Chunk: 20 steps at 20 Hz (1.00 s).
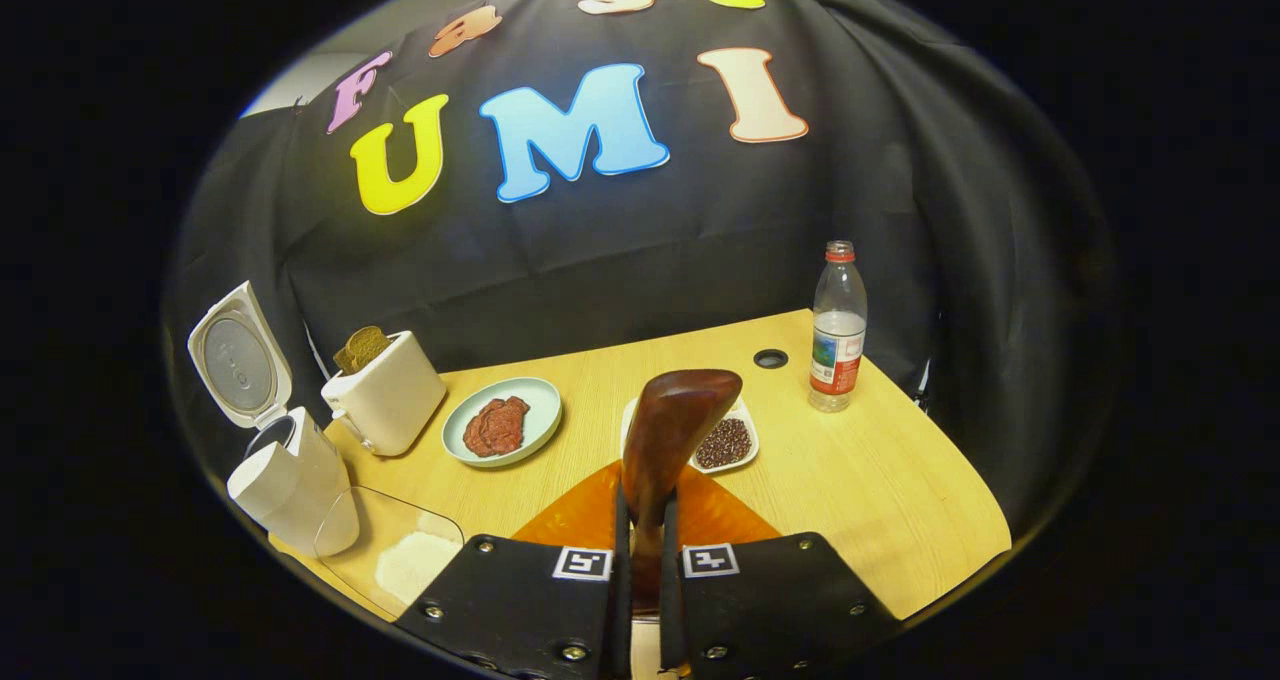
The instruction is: Close the left gripper, press the button to open the rice cooker; take a wooden spoon from the chopstick holder with the right hand, scoop a spoonful of rice and pour it into the rice cooker, then put the wooden spoon back into the chopstick holder.
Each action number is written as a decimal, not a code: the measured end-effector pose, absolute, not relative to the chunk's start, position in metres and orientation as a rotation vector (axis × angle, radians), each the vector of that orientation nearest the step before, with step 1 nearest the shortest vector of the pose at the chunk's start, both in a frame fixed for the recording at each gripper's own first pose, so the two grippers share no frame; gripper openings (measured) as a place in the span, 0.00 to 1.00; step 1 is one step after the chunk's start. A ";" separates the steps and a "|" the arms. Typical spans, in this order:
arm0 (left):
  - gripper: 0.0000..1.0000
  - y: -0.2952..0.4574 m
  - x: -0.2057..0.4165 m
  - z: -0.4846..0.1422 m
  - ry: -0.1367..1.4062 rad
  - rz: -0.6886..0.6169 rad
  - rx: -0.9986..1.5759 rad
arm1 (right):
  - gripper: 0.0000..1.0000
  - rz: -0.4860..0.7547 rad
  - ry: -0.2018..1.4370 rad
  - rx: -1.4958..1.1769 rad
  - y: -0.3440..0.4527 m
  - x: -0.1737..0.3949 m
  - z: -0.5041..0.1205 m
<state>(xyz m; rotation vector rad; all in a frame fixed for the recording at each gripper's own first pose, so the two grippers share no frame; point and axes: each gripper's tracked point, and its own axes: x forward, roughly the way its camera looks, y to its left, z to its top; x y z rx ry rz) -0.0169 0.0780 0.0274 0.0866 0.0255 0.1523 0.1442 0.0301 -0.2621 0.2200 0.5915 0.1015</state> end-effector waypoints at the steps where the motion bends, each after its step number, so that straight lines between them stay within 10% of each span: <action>1: 0.98 0.078 -0.017 0.028 0.026 0.153 0.086 | 0.12 0.107 0.600 0.224 0.035 0.143 -0.264; 9: 0.91 0.073 -0.015 0.025 0.023 0.138 0.061 | 0.20 0.100 0.611 0.162 0.022 0.132 -0.272; 15: 0.98 0.067 -0.002 0.026 0.012 0.101 0.042 | 0.88 0.003 0.565 0.079 -0.019 0.123 -0.252; 20: 0.93 0.075 0.015 0.028 0.002 0.090 0.026 | 0.97 -0.117 0.431 -0.040 -0.056 0.113 -0.205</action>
